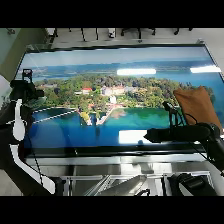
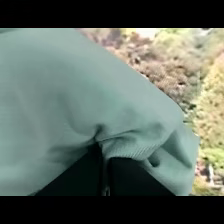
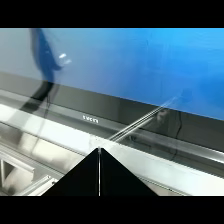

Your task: Fold the shirts.

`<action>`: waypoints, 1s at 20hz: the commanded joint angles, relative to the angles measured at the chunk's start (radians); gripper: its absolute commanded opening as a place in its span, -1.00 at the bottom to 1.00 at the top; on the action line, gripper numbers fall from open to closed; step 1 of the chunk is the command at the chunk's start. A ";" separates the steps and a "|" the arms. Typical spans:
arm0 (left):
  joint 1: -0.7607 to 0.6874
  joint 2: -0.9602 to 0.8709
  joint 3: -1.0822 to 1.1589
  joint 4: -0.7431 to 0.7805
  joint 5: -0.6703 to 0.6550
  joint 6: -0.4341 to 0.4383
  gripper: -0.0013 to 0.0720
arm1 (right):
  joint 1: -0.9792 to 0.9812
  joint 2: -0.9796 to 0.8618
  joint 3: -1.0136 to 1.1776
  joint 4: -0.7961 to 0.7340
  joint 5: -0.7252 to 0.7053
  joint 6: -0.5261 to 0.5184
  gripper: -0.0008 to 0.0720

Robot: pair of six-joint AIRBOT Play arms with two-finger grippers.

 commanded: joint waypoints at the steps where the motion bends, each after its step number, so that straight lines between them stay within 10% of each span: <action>1: -0.018 -0.029 0.130 0.012 0.151 -0.030 -0.91 | 0.001 0.000 0.000 -0.002 0.003 -0.003 -0.93; 10: -0.445 0.417 0.207 0.008 0.254 -0.031 -0.91 | 0.000 0.000 0.000 -0.002 0.004 -0.003 -0.93; 20: -0.901 0.517 -0.125 -0.445 0.325 -0.086 -0.91 | -0.003 0.000 0.000 -0.002 0.003 -0.003 -0.93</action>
